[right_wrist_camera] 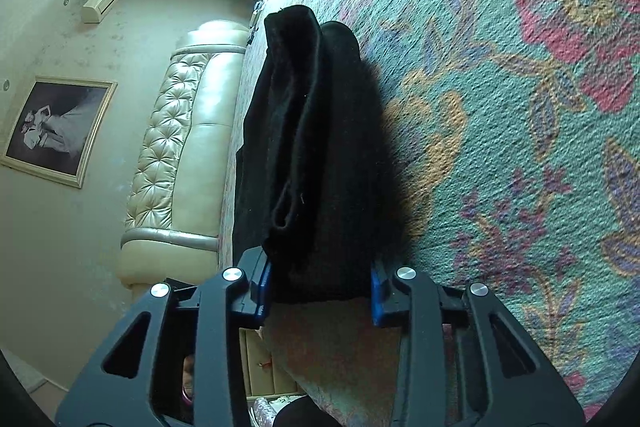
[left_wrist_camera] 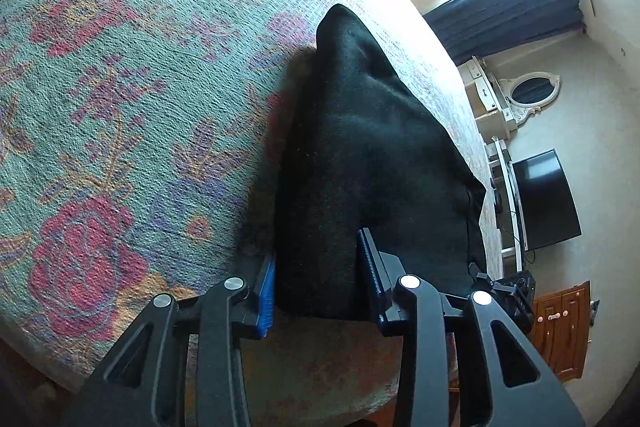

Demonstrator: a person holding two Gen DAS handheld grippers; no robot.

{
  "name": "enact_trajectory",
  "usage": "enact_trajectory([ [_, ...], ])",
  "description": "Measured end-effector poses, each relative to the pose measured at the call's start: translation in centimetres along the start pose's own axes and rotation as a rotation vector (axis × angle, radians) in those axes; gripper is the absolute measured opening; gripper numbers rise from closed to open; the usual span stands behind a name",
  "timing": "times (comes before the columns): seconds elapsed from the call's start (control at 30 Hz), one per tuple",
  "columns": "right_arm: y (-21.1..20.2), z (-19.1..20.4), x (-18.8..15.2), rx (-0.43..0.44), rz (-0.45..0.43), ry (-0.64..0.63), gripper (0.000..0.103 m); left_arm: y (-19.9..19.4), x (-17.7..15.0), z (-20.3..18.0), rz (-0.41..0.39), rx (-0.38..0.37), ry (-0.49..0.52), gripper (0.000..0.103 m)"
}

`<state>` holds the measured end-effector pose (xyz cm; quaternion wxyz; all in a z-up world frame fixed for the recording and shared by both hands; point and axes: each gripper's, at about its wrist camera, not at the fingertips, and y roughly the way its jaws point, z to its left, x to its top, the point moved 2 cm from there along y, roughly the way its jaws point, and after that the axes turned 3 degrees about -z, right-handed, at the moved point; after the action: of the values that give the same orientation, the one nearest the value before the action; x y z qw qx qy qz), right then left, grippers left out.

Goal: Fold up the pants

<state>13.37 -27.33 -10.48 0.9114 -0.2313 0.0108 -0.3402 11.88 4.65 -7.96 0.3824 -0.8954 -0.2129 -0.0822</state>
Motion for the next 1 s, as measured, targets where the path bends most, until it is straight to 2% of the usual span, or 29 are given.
enact_trajectory([
  [1.0, -1.5, 0.0, -2.4, 0.005, 0.009, 0.010, 0.035, -0.4, 0.6, 0.3, 0.011, 0.028, 0.019, 0.037],
])
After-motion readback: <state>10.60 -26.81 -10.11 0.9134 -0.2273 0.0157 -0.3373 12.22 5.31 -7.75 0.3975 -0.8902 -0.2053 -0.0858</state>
